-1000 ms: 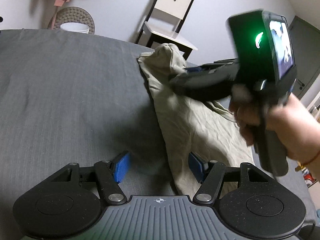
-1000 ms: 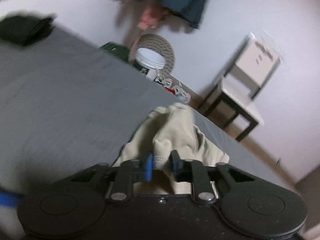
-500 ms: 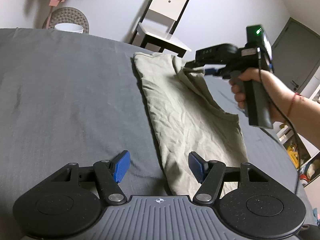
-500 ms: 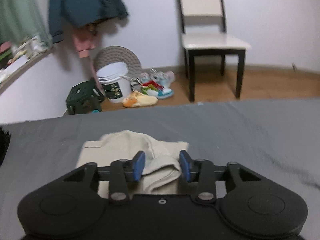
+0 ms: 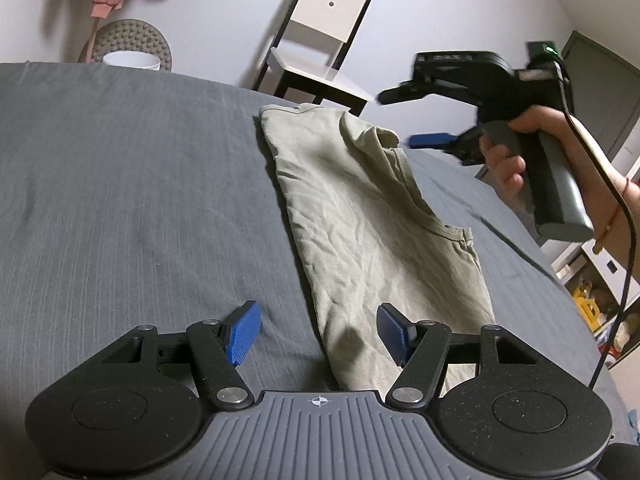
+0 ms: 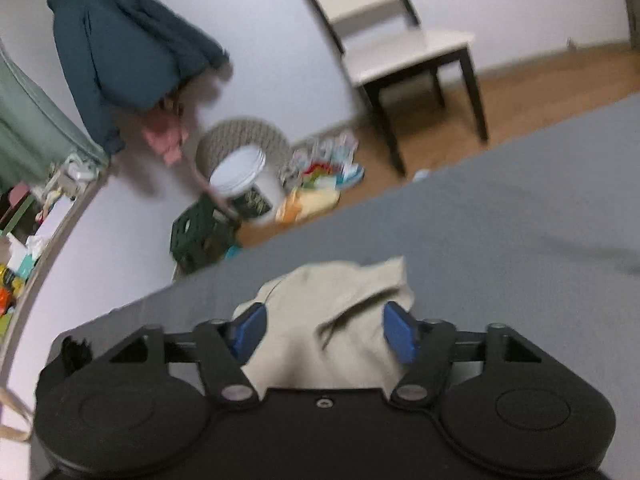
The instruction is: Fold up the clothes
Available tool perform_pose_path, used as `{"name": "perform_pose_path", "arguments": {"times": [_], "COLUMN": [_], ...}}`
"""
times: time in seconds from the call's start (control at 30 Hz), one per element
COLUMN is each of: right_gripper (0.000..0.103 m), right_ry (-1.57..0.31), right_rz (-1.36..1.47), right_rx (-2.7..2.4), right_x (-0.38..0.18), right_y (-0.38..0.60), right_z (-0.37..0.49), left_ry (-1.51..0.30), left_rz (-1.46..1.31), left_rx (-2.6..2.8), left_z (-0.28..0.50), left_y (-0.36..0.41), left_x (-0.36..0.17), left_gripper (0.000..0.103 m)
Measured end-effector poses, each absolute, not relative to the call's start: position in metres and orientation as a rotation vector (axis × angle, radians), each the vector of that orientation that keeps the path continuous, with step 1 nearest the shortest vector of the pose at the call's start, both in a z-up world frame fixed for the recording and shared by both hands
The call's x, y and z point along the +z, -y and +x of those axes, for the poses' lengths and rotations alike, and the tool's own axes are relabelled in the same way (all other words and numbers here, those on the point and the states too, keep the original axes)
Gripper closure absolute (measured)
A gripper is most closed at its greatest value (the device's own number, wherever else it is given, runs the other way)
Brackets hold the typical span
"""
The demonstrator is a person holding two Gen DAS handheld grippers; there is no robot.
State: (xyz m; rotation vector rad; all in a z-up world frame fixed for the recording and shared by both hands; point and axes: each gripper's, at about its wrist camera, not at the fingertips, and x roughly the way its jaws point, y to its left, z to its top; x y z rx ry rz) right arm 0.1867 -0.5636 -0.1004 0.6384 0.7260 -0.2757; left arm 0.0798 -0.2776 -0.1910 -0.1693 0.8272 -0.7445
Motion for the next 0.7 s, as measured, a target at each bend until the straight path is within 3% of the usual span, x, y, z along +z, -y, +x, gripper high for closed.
{"name": "perform_pose_path", "arguments": {"times": [0.07, 0.13, 0.17, 0.3, 0.37, 0.4, 0.47, 0.57, 0.7], "right_gripper": [0.05, 0.075, 0.098, 0.099, 0.092, 0.073, 0.053, 0.045, 0.036], "right_ry": [-0.742, -0.751, -0.758, -0.743, -0.778, -0.796, -0.766, -0.693, -0.741], "right_rz": [0.605, 0.566, 0.556, 0.549, 0.598, 0.624, 0.618, 0.625, 0.621], "right_rx": [-0.299, -0.308, -0.312, -0.348, -0.311, -0.291, -0.296, -0.336, -0.232], "right_x": [-0.106, -0.109, -0.109, -0.111, -0.12, -0.125, -0.125, -0.12, -0.124], "right_y": [0.562, 0.564, 0.567, 0.583, 0.594, 0.6, 0.604, 0.61, 0.609], "right_z": [0.198, 0.207, 0.21, 0.209, 0.211, 0.213, 0.205, 0.188, 0.185], "left_ry": [-0.823, -0.818, -0.818, -0.82, -0.815, -0.813, -0.811, -0.817, -0.815], "left_rz": [-0.159, -0.149, -0.148, -0.158, -0.15, -0.146, -0.14, -0.154, -0.151], "left_rx": [-0.746, -0.747, -0.747, -0.749, -0.751, -0.752, -0.753, -0.753, -0.756], "left_z": [0.079, 0.078, 0.078, 0.079, 0.078, 0.077, 0.077, 0.077, 0.076], "left_y": [0.279, 0.279, 0.279, 0.278, 0.278, 0.278, 0.278, 0.277, 0.277], "left_x": [-0.191, -0.191, -0.191, -0.191, -0.191, -0.191, -0.191, -0.19, -0.19], "left_gripper": [0.039, 0.039, 0.039, 0.039, 0.039, 0.039, 0.039, 0.039, 0.039]}}
